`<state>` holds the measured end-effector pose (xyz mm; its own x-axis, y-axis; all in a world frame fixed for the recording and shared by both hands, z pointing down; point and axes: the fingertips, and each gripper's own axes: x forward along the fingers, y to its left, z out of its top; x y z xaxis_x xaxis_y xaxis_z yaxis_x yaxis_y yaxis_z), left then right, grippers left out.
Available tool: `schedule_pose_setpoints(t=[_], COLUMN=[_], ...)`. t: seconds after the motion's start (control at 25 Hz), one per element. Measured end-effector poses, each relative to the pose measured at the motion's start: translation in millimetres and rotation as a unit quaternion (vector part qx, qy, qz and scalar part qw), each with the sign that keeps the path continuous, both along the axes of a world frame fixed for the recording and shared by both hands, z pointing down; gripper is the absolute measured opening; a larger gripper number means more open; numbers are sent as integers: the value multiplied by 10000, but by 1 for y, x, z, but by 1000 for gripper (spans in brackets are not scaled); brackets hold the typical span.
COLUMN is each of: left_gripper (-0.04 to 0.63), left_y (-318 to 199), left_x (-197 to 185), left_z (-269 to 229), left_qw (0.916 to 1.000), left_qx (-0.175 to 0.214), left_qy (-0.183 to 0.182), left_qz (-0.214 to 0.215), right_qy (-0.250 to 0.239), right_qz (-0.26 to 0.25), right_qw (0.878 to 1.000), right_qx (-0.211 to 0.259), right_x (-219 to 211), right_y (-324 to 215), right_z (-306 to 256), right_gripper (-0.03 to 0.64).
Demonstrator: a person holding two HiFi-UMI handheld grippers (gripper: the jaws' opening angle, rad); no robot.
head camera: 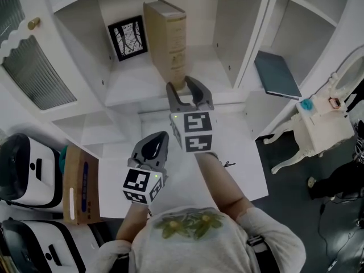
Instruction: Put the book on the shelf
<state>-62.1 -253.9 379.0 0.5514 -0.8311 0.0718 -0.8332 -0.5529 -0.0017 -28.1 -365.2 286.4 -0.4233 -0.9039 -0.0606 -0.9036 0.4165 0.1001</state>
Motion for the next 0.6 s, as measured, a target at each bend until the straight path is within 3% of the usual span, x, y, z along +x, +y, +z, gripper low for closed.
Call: schedule_pose_setpoints(t=[0.2,0.4,0.52,0.6], left_gripper=[28,28,28,28], left_y=[4,12,20,25], left_x=[3,1,1,1], left_z=[10,20,26,29], left_qw=[10000,9999,9999,9998], left_qx=[-34,-70,-117,-142], left_qy=[23,48,69,100], left_qz=[-2,-54,-64,-46], right_qy=[225,-128,-457,-556], right_qz=[-219,-517,-877,-1028], right_qw=[9994,9982,9947,9929], right_qx=[118,279,286,230], right_x=[3,11,12,13], right_y=[9,39,65,80], right_z=[2,14,27,39], right_gripper=[209,202,83,65])
